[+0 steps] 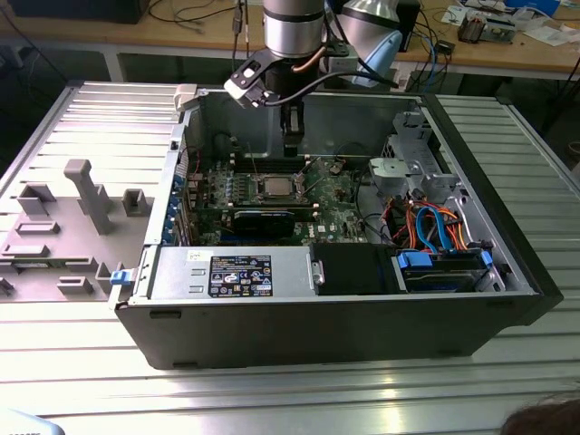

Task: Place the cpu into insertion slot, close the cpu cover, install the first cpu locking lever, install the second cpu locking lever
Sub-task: 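Close the cpu cover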

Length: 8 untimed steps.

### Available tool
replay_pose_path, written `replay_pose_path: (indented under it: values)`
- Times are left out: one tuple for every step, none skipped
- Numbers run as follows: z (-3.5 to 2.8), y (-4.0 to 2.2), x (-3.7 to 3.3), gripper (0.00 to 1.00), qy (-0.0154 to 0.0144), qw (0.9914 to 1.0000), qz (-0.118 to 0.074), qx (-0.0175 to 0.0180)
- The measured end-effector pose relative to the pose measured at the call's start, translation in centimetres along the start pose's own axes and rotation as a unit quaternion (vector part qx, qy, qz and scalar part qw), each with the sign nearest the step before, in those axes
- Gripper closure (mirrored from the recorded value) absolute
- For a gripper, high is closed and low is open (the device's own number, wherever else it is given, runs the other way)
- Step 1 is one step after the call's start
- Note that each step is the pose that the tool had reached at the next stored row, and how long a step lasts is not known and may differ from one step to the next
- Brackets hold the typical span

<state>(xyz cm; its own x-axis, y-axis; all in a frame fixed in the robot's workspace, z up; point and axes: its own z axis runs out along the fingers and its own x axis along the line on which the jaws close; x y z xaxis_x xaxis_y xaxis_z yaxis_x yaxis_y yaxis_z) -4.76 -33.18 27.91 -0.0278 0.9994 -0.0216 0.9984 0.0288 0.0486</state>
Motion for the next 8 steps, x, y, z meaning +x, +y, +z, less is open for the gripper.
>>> replay_pose_path:
  values:
    - [0.01,0.12,0.0,0.89,-0.0001,1.0,0.0,0.0]
    - [0.02,0.27,0.0,0.89,-0.0002,1.0,0.0,0.0]
    - [0.03,0.39,-0.01,0.89,-0.0003,1.0,0.0,0.0]
    - [0.03,0.47,-0.01,0.89,-0.0004,1.0,0.0,0.0]
    - [0.04,0.57,-0.01,0.89,-0.0005,1.0,0.0,0.0]
    - [0.04,0.64,-0.02,0.89,-0.0006,1.0,0.0,0.0]
    - [0.05,0.71,-0.02,0.89,-0.0008,1.0,0.0,0.0]
    - [0.05,0.75,-0.02,0.89,-0.001,1.0,0.0,0.0]
